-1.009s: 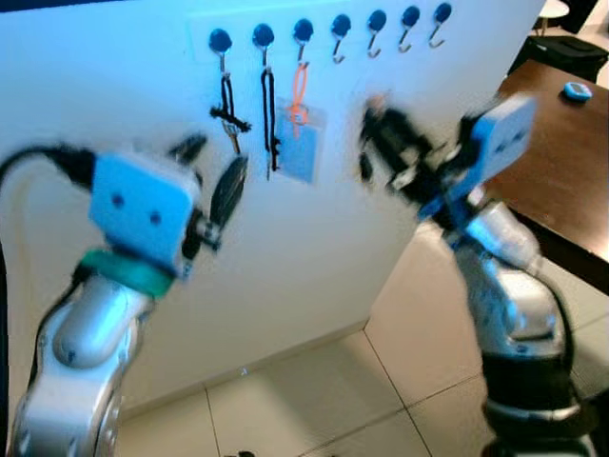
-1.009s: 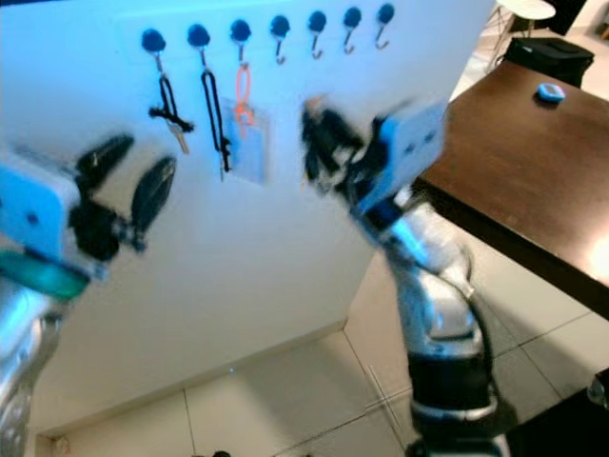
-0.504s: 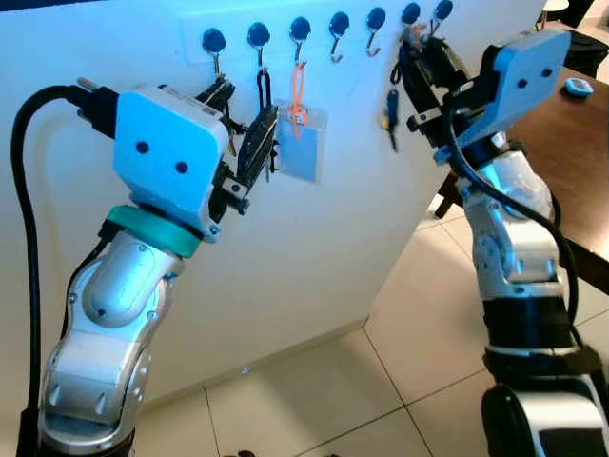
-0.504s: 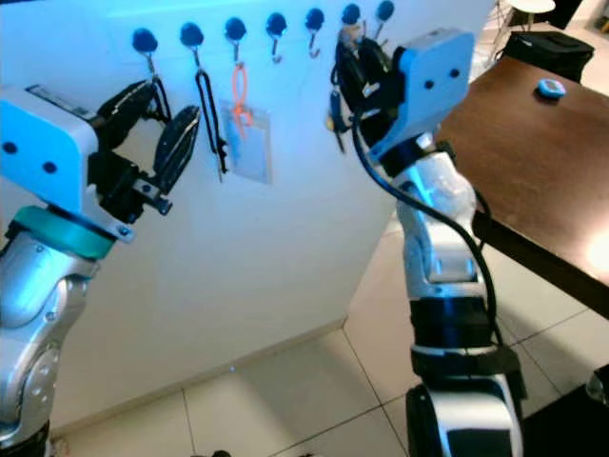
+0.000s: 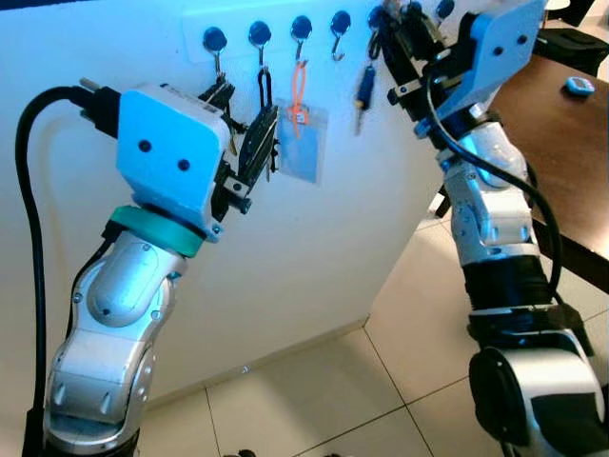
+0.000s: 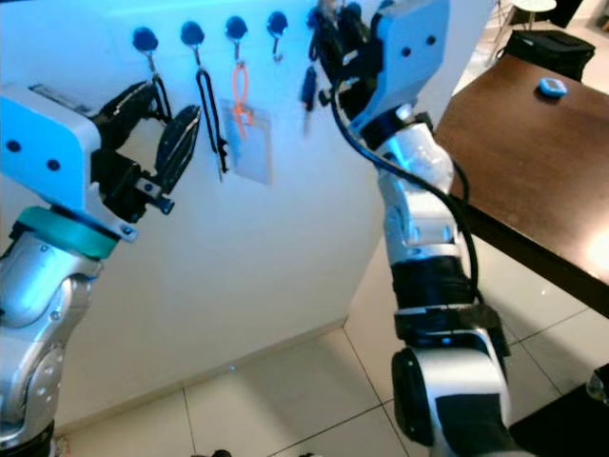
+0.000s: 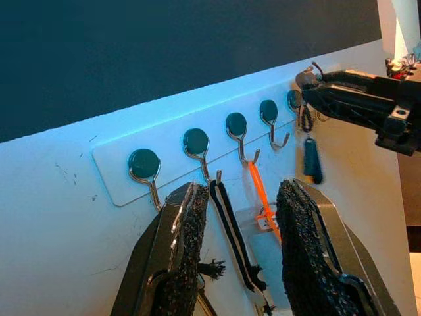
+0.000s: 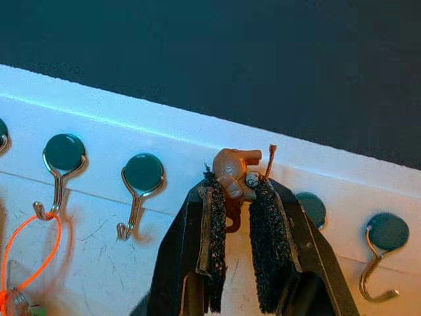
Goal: Hang keys on a hook
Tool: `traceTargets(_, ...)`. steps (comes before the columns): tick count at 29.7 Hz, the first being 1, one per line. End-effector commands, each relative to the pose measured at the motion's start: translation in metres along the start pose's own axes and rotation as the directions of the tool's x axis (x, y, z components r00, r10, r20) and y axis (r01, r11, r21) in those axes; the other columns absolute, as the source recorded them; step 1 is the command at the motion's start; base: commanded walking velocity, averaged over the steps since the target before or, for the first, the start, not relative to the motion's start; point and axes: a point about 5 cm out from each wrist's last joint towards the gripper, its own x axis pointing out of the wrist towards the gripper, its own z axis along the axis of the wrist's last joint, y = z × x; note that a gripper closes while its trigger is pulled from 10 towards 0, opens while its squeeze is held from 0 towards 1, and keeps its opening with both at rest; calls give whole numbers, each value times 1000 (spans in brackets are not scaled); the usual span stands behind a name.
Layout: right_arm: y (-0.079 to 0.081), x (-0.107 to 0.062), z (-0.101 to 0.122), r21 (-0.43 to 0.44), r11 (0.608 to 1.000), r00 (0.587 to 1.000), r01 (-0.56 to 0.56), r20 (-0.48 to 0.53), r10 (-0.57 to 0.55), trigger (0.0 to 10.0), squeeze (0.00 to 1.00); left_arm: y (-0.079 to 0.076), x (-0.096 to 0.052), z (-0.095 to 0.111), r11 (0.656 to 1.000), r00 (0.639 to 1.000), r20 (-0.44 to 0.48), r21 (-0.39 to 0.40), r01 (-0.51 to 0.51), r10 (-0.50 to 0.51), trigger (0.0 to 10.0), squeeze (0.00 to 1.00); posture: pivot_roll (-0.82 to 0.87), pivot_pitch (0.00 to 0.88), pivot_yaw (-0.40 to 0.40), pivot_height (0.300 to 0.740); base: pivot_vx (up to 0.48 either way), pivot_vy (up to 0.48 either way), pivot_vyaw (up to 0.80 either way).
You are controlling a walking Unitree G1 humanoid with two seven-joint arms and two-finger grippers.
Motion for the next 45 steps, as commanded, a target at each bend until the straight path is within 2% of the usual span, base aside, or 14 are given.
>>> traceTargets(1,4,5,3,-14,1000,1000,-19,24,20,10000,0,-2,-1,1,1000,1000,-2,-2,6,-6,10000,0,-20,112,80,740,0,0,0)
traceTargets(17,4,7,-1,-5,999,999,-32,34,32,10000,0,-2,0,1,1000,1000,-6,-4,1,-1,10000,0,-22,107,78,740,0,0,0)
traceTargets(26,17,5,3,23,991,989,-134,67,132,10000,0,-2,0,-1,1000,1000,-10,-8,-3,3,10000,0,-26,99,77,740,0,0,0)
traceTargets(35,19,3,9,20,987,983,-160,97,157,10000,0,-2,-1,-2,1000,1000,-13,-8,-4,4,10000,0,-28,96,76,740,0,0,0)
traceTargets(45,12,-1,19,4,992,985,-125,125,123,10000,0,-3,0,-2,1000,1000,-13,-14,-2,2,10000,0,-31,101,79,740,0,0,0)
